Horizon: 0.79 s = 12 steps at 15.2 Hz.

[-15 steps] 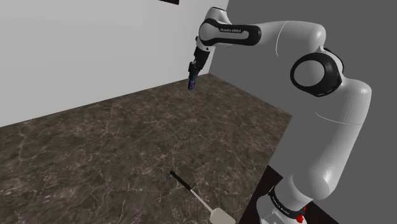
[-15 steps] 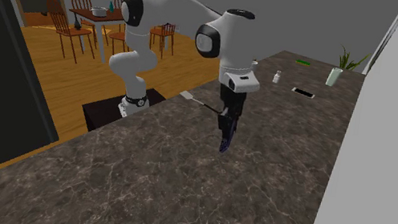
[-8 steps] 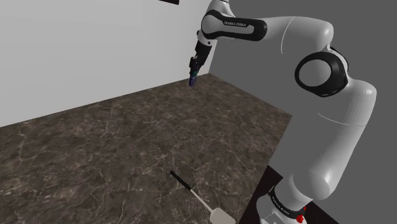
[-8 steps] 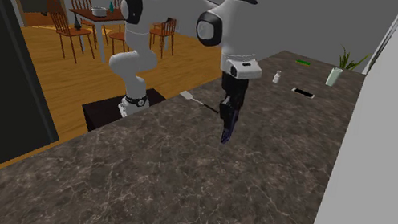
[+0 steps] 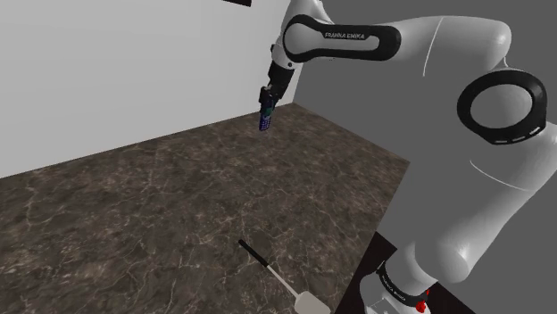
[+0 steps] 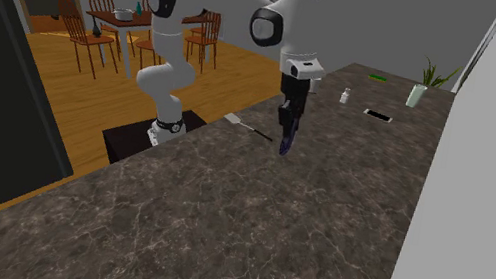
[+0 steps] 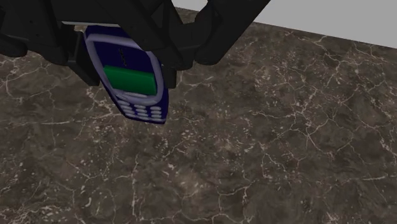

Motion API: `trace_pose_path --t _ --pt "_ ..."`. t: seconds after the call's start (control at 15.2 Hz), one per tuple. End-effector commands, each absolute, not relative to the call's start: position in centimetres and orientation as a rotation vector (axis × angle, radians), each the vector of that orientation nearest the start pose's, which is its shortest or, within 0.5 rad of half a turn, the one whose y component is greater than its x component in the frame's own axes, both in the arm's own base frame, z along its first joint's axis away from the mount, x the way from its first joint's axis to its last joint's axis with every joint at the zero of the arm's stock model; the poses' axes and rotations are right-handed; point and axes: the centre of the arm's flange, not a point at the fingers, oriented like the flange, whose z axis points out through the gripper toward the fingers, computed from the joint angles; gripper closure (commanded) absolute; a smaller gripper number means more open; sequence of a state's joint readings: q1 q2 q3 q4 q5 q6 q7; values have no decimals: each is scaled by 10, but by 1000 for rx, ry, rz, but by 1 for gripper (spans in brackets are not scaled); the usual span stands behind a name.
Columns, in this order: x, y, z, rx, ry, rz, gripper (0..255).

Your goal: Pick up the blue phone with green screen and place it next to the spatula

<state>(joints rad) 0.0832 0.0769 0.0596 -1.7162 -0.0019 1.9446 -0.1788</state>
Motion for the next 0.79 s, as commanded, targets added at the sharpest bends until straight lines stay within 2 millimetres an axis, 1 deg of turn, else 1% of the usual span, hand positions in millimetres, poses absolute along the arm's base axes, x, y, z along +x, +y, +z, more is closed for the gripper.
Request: trace_pose_path --t 0.0,0.73 --pt "581 106 544 -3093 -500 -238 255" --pt "491 219 544 -3093 -500 -238 255"
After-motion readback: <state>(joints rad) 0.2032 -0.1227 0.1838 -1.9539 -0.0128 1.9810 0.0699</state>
